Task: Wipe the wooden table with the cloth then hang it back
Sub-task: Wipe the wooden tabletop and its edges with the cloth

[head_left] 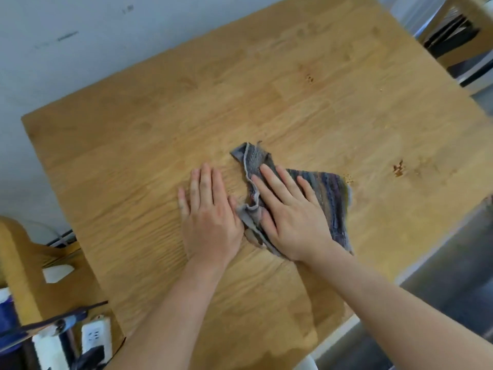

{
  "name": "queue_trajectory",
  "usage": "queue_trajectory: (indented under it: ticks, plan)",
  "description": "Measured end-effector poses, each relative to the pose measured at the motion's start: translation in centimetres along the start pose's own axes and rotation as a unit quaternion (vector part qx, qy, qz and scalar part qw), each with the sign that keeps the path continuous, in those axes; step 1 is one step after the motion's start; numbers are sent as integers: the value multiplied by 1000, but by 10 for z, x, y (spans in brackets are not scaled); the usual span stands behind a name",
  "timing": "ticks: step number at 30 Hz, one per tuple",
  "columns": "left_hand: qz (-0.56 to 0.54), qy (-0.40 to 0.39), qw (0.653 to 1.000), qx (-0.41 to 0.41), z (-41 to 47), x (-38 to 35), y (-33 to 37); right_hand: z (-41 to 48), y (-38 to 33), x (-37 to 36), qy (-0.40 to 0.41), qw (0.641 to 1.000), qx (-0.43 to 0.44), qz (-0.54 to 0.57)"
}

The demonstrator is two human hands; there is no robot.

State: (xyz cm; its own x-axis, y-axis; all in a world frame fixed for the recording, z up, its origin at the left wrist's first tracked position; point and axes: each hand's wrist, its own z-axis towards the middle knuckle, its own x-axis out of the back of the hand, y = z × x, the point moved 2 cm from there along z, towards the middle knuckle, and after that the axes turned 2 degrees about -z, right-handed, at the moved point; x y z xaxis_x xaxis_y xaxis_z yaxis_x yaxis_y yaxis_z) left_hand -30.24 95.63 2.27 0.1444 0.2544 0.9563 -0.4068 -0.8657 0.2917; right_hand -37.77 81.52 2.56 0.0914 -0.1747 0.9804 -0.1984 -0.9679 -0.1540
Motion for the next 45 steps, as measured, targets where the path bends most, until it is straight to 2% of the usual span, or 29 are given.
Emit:
queue_trajectory:
  ticks: [1,4,5,8,10,11,13,15,17,19,21,23,25,28,29,31,33,34,39,42,45]
  plan:
    - [4,2,1000,-4,1,1,0,15,5,4,13,1000,-17,-3]
    - [5,16,1000,5,7,2,-1,62,5,7,53,988,-144,24]
    - [8,14,1000,7,7,1,0,61,0,6,54,986,-154,32]
    - [30,-6,1000,-5,0,1,2,4,-11,-2,16,1000,-11,-8]
    - [31,-7,999,0,2,1,0,-17,20,1,7,999,29,-24]
    - [30,-13,999,0,3,2,-1,-15,40,3,8,1000,-11,-25]
    - [26,-27,999,-2,5,3,-1,1,69,11,28,985,-167,-12]
    - [22,-32,999,-2,6,3,0,11,54,8,42,967,-252,4]
    - [15,-23,1000,-1,5,3,0,5,1,-3,55,975,-214,3]
    - [3,-16,1000,-4,4,3,-1,-14,-41,-12,40,993,-109,3]
    - [-4,-15,1000,-8,4,2,-3,-23,-33,-8,27,999,-39,13]
    - [-4,-18,1000,-11,4,2,-3,-27,7,-4,28,996,-81,-7]
    - [0,-26,1000,-12,3,2,-3,-25,42,3,31,981,-191,-11]
    - [-2,-22,1000,-12,6,2,-5,-26,7,-5,52,956,-288,-5]
    - [-7,-17,1000,-12,6,2,-5,-34,-22,-12,53,960,-274,1]
    - [-15,-1,1000,-11,6,3,-5,-65,-73,-22,37,984,-175,9]
    - [-20,5,1000,-7,6,2,-5,-83,-69,-22,22,996,-83,6]
    - [-20,2,1000,-7,6,1,-5,-85,-51,-20,23,997,-73,-1]
    - [-6,8,1000,-11,5,3,-5,-66,43,-5,43,978,-202,-13]
    - [-4,9,1000,-17,4,5,-3,-55,51,-3,69,975,-212,-12]
    - [-5,-24,1000,-5,-12,2,19,-68,49,-6,88,977,-192,1]
